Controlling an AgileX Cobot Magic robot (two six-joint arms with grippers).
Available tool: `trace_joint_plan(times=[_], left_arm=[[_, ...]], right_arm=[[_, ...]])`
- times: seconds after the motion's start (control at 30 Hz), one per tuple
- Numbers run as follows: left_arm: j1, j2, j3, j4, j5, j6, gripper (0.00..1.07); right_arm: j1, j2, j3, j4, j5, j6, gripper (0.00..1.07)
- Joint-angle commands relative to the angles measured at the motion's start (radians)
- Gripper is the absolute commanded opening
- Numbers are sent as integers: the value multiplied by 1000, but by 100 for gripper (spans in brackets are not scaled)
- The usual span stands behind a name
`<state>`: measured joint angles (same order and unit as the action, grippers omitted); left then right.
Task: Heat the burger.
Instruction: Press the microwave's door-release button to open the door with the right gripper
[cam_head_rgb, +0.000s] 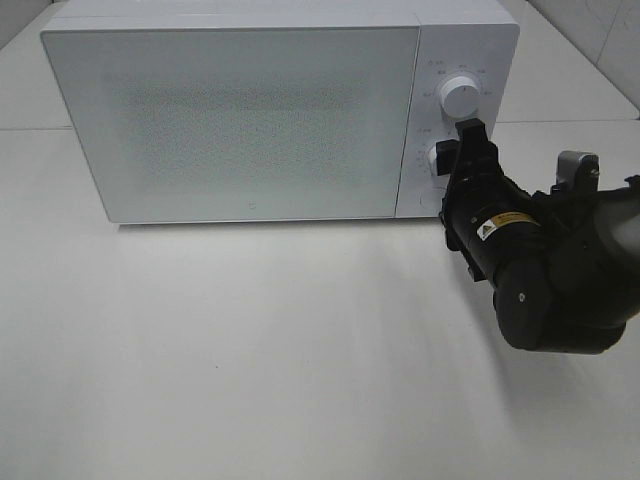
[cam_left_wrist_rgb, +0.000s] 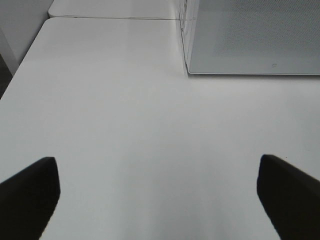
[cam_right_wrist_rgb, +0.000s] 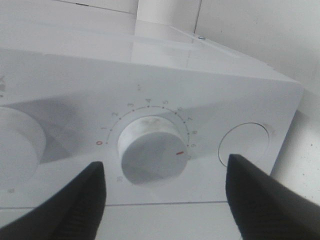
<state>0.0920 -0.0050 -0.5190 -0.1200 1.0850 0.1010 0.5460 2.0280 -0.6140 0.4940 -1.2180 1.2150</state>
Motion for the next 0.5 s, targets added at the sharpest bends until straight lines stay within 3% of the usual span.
trace_joint_plan(times=[0.03, 0.3, 0.5], left_arm=[[3, -12, 2, -8, -12, -4, 100], [3, -12, 2, -8, -12, -4, 100], [3, -12, 2, -8, -12, -4, 100]], right_arm=[[3, -33, 27, -20, -215, -30, 68], [3, -211, 151, -115, -159, -145, 69], [3, -347, 165, -143, -41, -364, 69]])
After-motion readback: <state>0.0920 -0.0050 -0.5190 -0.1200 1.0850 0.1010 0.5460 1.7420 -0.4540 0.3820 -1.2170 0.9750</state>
